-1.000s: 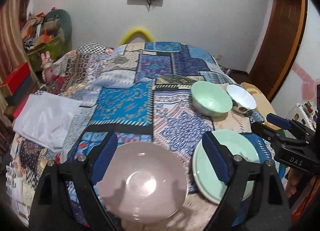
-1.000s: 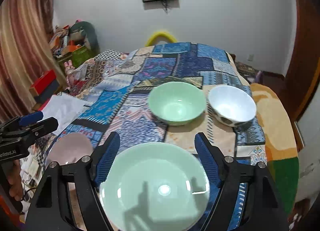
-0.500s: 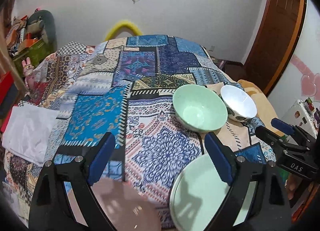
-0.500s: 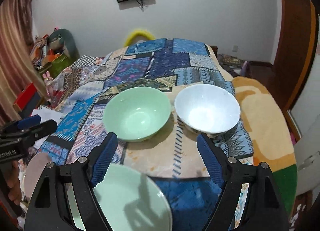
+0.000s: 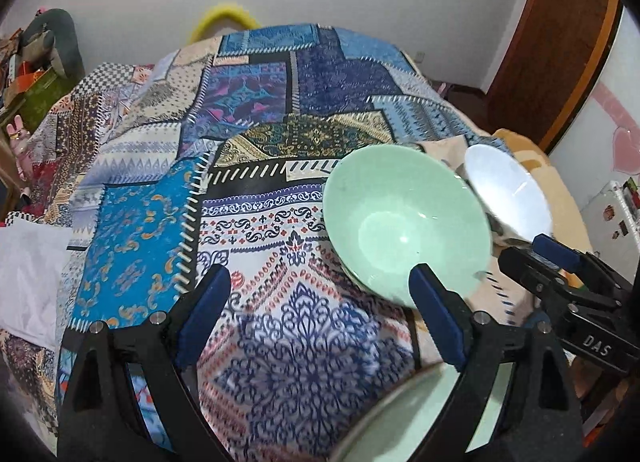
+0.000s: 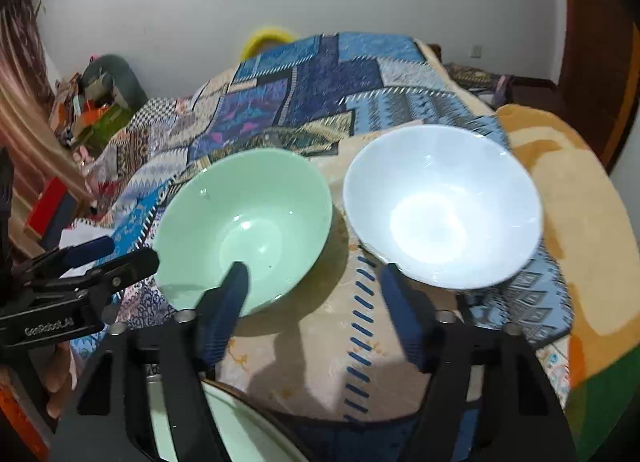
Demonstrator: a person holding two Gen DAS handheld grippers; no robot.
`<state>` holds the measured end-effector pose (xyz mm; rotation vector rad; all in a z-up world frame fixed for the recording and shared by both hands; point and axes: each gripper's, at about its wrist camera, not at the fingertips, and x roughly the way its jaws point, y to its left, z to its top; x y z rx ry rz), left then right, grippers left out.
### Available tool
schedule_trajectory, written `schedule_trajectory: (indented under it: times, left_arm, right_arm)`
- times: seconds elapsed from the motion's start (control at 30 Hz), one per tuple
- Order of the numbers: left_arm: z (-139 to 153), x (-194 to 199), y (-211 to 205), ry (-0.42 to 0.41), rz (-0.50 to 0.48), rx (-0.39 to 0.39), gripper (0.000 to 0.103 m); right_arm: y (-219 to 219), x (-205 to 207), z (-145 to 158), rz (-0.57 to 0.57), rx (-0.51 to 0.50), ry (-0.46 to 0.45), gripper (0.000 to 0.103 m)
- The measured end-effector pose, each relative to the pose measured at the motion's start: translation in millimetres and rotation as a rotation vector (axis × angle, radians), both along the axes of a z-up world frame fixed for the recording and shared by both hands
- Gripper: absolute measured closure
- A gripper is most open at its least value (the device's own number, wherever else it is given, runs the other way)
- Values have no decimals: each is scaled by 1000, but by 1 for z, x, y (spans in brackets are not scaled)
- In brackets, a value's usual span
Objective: Organize plates and bowls
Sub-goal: 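Grasp the mint green bowl rim with the left tool while the right tool grips it too, then carry the mint green bowl with both tools and lower it into the pale pink bowl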
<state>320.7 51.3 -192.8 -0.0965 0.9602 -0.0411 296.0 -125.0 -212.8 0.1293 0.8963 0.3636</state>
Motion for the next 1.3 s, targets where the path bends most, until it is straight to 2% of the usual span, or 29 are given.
schedule_trajectory:
  times: [0.17, 0.27, 0.37, 0.5, 0.67, 0.8, 0.93, 1.3]
  left_arm:
    - [-14, 21, -2, 22, -18, -6, 12]
    - [-18, 29, -3, 24, -28, 5, 20]
    - [-24, 38, -3, 49, -46, -6, 26]
    - [-37, 53, 1, 105, -39, -11, 49]
    - [-46, 55, -5, 118, -84, -49, 61]
    - [-49, 57, -16, 132, -140, -58, 83]
    - [-50, 56, -22, 126, -134, -15, 85]
    - [-35, 37, -24, 120, -125, -29, 86]
  right_arm:
    - [4, 8, -9, 28, 11, 36, 63]
    - [4, 15, -13, 33, 25, 60, 71]
    - [5, 19, -16, 36, 33, 83, 72]
    - [5, 21, -20, 40, 56, 105, 79]
    - [8, 26, -20, 46, 73, 114, 81]
    - [11, 24, -17, 56, 43, 99, 81]
    - [12, 22, -15, 63, 30, 85, 81]
    - [6, 3, 6, 58, 17, 42, 82]
